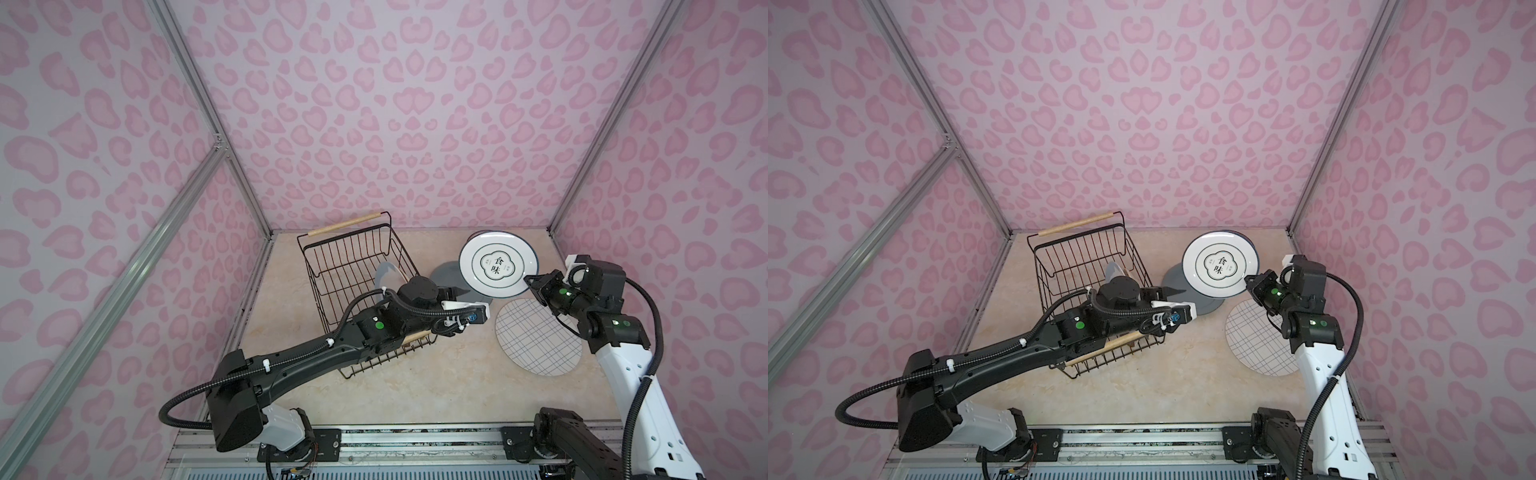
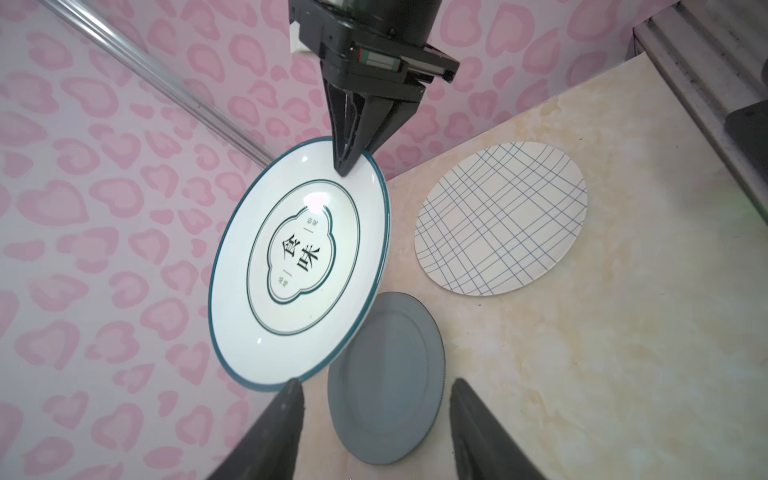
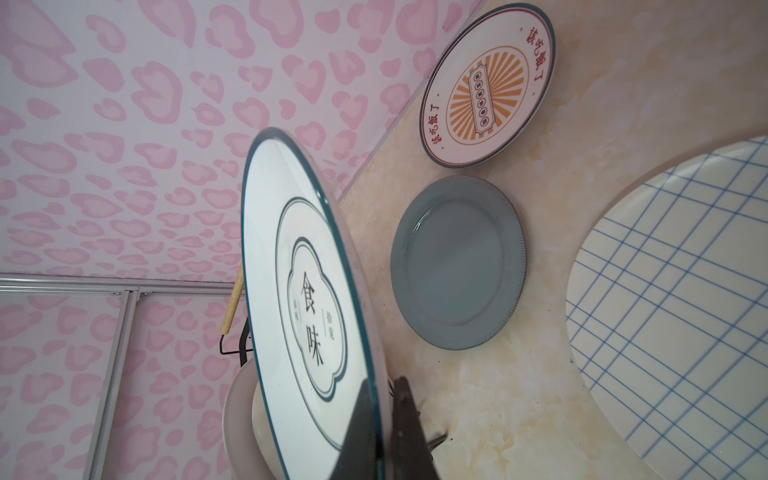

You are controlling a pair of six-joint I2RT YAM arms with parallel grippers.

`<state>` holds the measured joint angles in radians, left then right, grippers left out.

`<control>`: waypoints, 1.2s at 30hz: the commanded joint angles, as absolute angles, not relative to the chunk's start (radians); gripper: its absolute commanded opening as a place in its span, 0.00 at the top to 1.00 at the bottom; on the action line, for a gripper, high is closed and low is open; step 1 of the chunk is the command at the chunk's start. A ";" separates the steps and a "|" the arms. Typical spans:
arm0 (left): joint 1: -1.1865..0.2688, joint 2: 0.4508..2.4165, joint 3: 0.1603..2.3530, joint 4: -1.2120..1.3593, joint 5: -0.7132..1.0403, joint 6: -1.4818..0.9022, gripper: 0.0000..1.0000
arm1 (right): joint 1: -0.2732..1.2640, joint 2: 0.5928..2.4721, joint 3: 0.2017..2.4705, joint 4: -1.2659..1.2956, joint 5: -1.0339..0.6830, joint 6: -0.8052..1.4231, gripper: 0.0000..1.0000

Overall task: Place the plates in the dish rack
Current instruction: 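Lift the plate upright while the left gripper reaches over to grasp its rim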

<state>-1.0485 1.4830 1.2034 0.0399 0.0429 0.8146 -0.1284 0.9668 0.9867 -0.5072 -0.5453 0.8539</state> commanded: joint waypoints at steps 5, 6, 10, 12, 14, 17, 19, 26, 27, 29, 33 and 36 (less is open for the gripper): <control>-1.076 1.597 1.234 0.222 -0.084 1.029 0.50 | -0.120 0.983 1.017 -0.457 -0.577 0.889 1.00; -1.082 1.613 1.236 0.252 -0.115 1.041 0.51 | -0.118 0.984 1.019 -0.456 -0.577 0.891 1.00; -1.097 1.667 1.247 0.334 -0.191 1.074 0.54 | -0.107 0.985 1.017 -0.456 -0.575 0.896 1.00; -1.098 1.683 1.256 0.345 -0.200 1.075 0.56 | -0.107 0.983 1.018 -0.459 -0.574 0.896 1.00; -1.100 1.694 1.259 0.369 -0.211 1.072 0.57 | -0.106 0.979 1.018 -0.465 -0.571 0.895 1.00; -1.101 1.714 1.280 0.371 -0.223 1.079 0.59 | -0.103 0.976 1.017 -0.466 -0.570 0.896 1.00; -1.101 1.728 1.290 0.375 -0.233 1.090 0.60 | -0.099 0.974 1.018 -0.466 -0.567 0.897 1.00; -1.101 1.784 1.329 0.383 -0.274 1.130 0.68 | -0.090 0.971 1.023 -0.477 -0.561 0.898 1.00; -1.103 1.789 1.333 0.385 -0.277 1.129 0.70 | -0.089 0.971 1.023 -0.479 -0.560 0.896 1.00; -1.103 1.800 1.339 0.385 -0.283 1.129 0.72 | -0.086 0.971 1.025 -0.483 -0.559 0.895 1.00; -1.104 1.828 1.381 0.385 -0.311 1.126 0.82 | -0.079 0.969 1.028 -0.482 -0.555 0.898 1.00; -1.109 1.842 1.402 0.380 -0.327 1.126 0.93 | -0.074 0.969 1.028 -0.483 -0.555 0.899 1.00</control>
